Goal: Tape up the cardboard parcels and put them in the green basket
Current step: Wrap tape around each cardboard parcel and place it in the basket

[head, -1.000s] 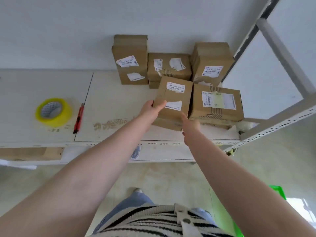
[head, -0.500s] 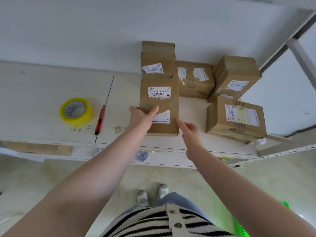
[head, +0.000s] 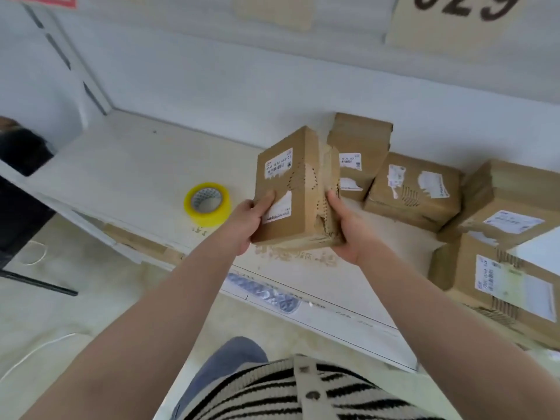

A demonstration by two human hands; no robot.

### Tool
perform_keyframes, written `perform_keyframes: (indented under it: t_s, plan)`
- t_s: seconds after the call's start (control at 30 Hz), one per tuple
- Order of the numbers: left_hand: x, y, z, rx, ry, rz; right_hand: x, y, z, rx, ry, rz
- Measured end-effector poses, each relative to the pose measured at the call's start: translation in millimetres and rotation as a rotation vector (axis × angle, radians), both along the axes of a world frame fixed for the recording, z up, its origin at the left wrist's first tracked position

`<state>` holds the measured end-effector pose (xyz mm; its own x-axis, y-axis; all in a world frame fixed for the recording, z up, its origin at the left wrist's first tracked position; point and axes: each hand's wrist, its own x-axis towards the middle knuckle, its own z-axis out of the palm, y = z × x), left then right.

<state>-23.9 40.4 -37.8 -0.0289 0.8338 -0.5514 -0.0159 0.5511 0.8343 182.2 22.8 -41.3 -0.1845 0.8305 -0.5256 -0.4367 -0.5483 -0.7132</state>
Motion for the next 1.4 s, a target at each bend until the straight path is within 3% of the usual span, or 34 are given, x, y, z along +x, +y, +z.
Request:
perform_keyframes:
  t_s: [0.13, 0.33, 0.43, 0.57, 0.7, 0.87, 0.97, 1.13, 1.33, 1.4]
  plan:
    - [-4, 13, 11, 0.102, 0.168, 0.033, -24, 10, 8, 0.058, -0.101, -0.084]
    - [1, 41, 36, 0.158, 0.181, -0.075, -72, 30, 13, 0.186, -0.349, -0.183]
    - [-37, 60, 33, 0.133, 0.067, -0.084, -107, 44, 16, 0.254, -0.450, -0.202]
    - [-126, 90, 25, 0.010, -0.226, -0.083, -167, 68, 25, 0.289, -0.534, -0.251]
    - [-218, 120, 21, -0.100, -0.408, -0.138, -222, 94, 31, 0.173, -0.604, -0.292]
    - [-283, 147, 13, -0.129, -0.509, -0.254, -278, 108, 37, 0.025, -0.350, -0.222]
    - [-306, 158, 6, -0.106, -0.398, -0.247, -309, 116, 35, 0.012, -0.365, -0.247]
    - [-348, 170, -13, 0.173, -0.054, 0.014, -360, 131, 21, 0.013, -0.478, -0.233]
    - [-367, 159, -11, -0.069, 0.156, -0.140, -408, 143, -20, 0.002, -0.562, -0.199]
    - [-367, 152, -16, -0.023, 0.186, -0.199, -418, 142, -33, -0.035, -0.581, -0.155]
